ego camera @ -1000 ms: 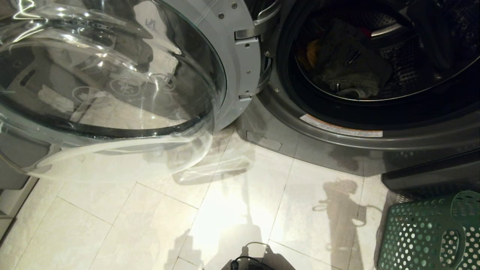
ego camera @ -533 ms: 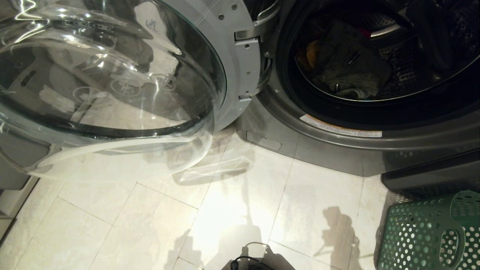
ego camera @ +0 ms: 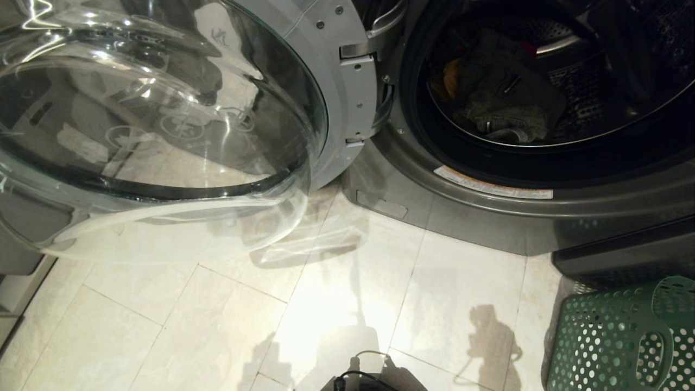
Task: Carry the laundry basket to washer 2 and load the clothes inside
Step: Close the washing machine door with the left hand
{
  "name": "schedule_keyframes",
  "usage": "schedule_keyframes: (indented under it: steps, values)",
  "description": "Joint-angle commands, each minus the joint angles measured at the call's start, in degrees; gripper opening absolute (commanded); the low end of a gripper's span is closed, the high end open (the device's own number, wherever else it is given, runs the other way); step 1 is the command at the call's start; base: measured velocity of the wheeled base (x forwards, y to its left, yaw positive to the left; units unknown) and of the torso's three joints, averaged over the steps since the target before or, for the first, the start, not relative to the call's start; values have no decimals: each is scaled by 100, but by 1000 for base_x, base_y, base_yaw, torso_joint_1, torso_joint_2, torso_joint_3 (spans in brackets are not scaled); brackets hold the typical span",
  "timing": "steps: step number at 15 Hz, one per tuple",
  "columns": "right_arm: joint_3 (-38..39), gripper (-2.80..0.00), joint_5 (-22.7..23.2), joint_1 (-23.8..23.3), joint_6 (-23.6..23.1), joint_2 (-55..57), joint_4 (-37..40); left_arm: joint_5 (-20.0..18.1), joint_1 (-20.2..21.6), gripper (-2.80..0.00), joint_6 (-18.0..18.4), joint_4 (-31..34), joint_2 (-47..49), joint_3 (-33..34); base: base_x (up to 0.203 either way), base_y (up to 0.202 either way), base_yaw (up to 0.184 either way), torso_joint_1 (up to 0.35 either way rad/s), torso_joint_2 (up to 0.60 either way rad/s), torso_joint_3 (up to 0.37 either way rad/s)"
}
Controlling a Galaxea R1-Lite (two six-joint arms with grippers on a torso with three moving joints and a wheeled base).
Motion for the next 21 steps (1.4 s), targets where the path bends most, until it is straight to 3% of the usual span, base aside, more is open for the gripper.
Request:
schedule_keyframes:
  steps: [1, 3, 21]
  values:
    - [141, -280, -5, 65, 91, -651, -332, 2, 4, -280, -9, -3, 9, -4, 0, 0, 0, 0, 0, 0]
    - [349, -280, -12, 84, 209, -607, -878, 2, 4, -280, 0, 2, 9, 5, 0, 0, 0, 0, 0, 0]
    - [349, -280, -4, 85, 237, -606, -858, 2, 4, -280, -16, 2, 9, -1, 0, 0, 0, 0, 0, 0]
